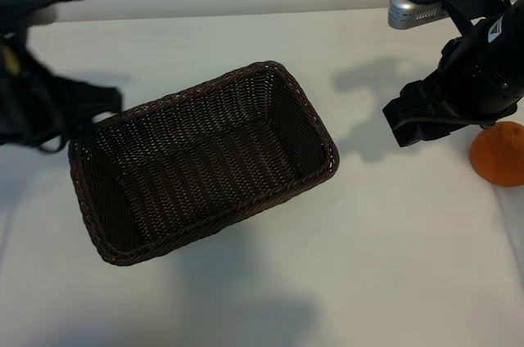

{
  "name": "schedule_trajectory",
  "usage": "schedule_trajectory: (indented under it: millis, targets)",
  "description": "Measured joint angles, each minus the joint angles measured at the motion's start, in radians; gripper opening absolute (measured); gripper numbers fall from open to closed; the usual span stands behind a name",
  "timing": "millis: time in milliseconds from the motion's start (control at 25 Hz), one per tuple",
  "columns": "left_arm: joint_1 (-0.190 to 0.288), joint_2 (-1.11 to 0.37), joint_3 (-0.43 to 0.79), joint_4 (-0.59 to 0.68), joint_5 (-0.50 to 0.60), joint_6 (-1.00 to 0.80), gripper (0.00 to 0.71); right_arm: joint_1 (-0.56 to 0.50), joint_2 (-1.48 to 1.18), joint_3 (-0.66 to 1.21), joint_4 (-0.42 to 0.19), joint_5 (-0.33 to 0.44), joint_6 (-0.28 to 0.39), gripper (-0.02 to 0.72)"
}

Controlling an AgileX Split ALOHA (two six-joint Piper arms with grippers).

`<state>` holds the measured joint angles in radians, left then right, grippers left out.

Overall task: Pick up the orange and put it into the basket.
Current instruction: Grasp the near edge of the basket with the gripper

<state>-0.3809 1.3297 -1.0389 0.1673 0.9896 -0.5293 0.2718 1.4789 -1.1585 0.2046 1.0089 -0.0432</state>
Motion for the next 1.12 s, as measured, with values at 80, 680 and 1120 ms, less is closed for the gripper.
schedule_trajectory:
  millis: [80,680,1120]
  targets:
    - [0.0,-0.025,0.033,0.036,0.002,-0.048,0.57,0.0,0.0,0.0,0.0,-0.002,0.0,0.552]
    - [0.0,0.101,0.122,0.031,-0.13,-0.164,0.57,0.0,0.0,0.0,0.0,-0.007,-0.007,0.552]
    - [0.0,0.151,0.233,0.012,-0.263,-0.216,0.569,0.0,0.0,0.0,0.0,-0.011,-0.011,0.552]
